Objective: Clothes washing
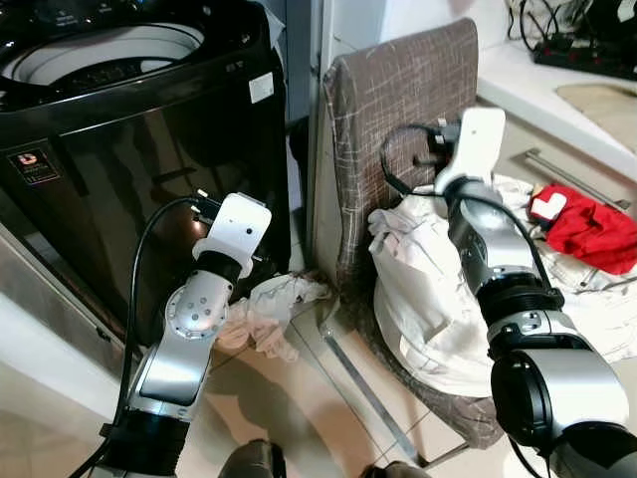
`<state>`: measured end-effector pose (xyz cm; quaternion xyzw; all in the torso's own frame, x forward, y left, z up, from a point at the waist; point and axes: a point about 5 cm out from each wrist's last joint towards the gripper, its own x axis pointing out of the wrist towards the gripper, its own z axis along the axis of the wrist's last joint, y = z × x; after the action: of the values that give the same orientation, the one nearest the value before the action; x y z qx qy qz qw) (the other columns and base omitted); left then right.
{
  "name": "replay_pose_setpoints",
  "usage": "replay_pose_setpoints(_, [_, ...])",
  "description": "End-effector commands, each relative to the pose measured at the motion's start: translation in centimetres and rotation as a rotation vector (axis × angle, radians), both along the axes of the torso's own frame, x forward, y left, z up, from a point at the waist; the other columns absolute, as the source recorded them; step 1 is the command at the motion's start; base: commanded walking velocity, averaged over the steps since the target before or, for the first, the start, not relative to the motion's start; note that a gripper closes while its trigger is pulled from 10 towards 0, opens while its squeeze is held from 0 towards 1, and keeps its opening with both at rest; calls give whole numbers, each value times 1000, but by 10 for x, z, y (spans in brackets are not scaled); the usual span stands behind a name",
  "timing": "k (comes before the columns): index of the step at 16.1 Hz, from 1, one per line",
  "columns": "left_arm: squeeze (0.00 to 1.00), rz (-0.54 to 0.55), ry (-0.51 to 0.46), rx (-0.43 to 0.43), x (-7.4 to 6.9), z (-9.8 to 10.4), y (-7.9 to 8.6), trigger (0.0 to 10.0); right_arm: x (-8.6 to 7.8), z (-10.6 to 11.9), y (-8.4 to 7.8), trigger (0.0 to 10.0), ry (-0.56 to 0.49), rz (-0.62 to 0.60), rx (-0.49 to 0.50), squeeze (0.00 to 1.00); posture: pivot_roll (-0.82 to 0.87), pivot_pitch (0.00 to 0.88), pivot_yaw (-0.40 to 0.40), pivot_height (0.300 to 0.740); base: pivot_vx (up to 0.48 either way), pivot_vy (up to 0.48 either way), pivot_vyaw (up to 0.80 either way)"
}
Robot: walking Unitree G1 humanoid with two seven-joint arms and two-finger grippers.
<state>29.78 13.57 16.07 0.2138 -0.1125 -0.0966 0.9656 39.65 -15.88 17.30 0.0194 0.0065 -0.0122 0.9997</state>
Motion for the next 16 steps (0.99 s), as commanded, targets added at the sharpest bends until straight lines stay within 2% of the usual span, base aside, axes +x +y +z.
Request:
replay_pose_setpoints(1, [0, -7, -5, 6, 0, -1, -3, 10000, -4, -15, -12, 10000, 61, -63, 10, 0, -21, 0, -5, 740, 0, 0, 0])
replay_pose_setpoints(2, [0, -7, 6, 12, -2, -4, -1, 10000, -13, -35, -30, 10000, 128, -197, 27, 1000, -18, 0, 2, 740, 0, 0, 0])
replay_pose_setpoints(5, [0, -98, 60, 66, -16, -15, -2, 10000, -43, -82, -52, 10000, 228, -306, -82, 1000, -15, 21, 32, 740, 0, 0, 0])
replay_pose_setpoints(8, [0, -136, 75, 107, -19, -16, 1, 10000, -60, -100, -48, 10000, 245, -300, -118, 1000, -25, 50, 52, 740, 0, 0, 0])
replay_pose_setpoints(9, [0, -136, 73, 110, -18, -15, 2, 10000, -64, -107, -45, 10000, 263, -296, -79, 1000, -32, 62, 58, 740, 0, 0, 0])
replay_pose_setpoints(11, [0, -152, 74, 107, -18, -14, -3, 10000, -60, -98, -38, 10000, 224, -257, -77, 1000, -40, 68, 58, 740, 0, 0, 0])
replay_pose_setpoints(14, [0, -164, 75, 108, -20, -15, -7, 10000, -52, -83, -43, 10000, 180, -237, -152, 1000, -43, 73, 51, 740, 0, 0, 0])
replay_pose_setpoints(16, [0, -149, 76, 105, -22, -16, -6, 10000, -49, -84, -51, 10000, 215, -231, -160, 1000, -36, 85, 45, 740, 0, 0, 0])
